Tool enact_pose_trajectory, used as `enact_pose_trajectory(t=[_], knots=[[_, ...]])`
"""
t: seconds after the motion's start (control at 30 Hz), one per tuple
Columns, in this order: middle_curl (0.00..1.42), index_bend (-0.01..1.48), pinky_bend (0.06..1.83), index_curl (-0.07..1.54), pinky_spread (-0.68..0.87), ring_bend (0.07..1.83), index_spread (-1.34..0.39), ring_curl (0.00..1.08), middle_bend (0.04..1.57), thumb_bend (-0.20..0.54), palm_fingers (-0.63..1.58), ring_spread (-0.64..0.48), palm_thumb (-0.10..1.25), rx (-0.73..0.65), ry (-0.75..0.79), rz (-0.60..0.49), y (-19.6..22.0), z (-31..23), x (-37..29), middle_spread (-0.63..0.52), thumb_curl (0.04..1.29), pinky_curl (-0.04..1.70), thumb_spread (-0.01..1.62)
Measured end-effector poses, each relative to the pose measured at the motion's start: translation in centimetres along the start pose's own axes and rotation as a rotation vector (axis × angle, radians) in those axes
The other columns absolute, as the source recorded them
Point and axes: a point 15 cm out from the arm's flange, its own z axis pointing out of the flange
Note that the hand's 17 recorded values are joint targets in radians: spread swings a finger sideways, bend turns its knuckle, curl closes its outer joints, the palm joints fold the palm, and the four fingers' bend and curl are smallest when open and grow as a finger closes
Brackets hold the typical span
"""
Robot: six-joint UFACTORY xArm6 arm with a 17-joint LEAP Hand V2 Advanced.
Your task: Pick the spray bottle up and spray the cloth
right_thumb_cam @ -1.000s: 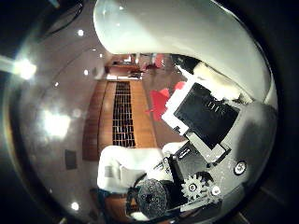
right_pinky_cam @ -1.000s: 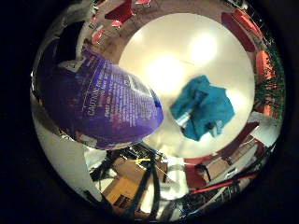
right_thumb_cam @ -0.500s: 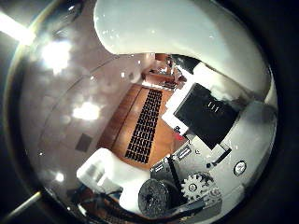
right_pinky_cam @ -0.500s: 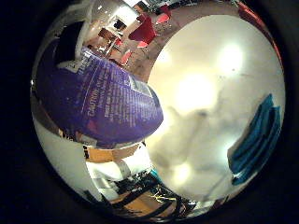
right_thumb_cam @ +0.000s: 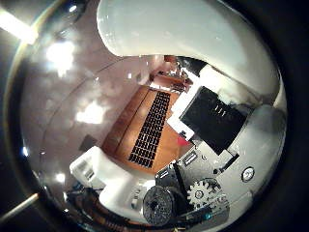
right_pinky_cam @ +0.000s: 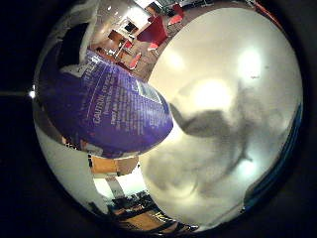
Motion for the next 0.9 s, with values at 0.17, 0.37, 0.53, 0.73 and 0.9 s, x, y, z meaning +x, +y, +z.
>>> enact_pose_trajectory(t=[0.17,0.37,0.53,0.73,0.9], knots=[[0.60,1.15,1.00,0.70,-0.23,1.46,-0.18,0.57,1.36,-0.012,1.21,-0.15,0.94,-0.007,0.006,0.010,0.2,0.2,0.6,-0.07,0.71,1.25,1.14],[0.58,0.89,1.02,0.67,-0.27,1.38,-0.22,0.54,1.30,-0.037,1.08,-0.17,0.84,-0.015,0.011,0.007,0.6,0.2,0.9,-0.07,0.68,1.11,1.02],[0.54,0.35,1.09,0.59,-0.38,1.36,-0.29,0.53,1.09,-0.023,0.71,-0.21,0.83,-0.038,0.023,-0.004,1.1,0.2,1.1,-0.11,0.64,0.99,0.95],[0.45,0.32,0.78,0.53,-0.21,1.06,-0.36,0.44,0.73,-0.026,0.06,-0.16,0.76,-0.069,0.046,-0.020,1.5,0.0,1.3,-0.08,0.54,0.87,1.08],[0.37,0.23,0.54,0.45,0.26,0.73,-0.28,0.31,0.50,-0.025,-0.04,0.07,0.71,-0.076,0.068,-0.028,1.4,-0.8,1.3,0.05,0.48,0.68,1.09]])
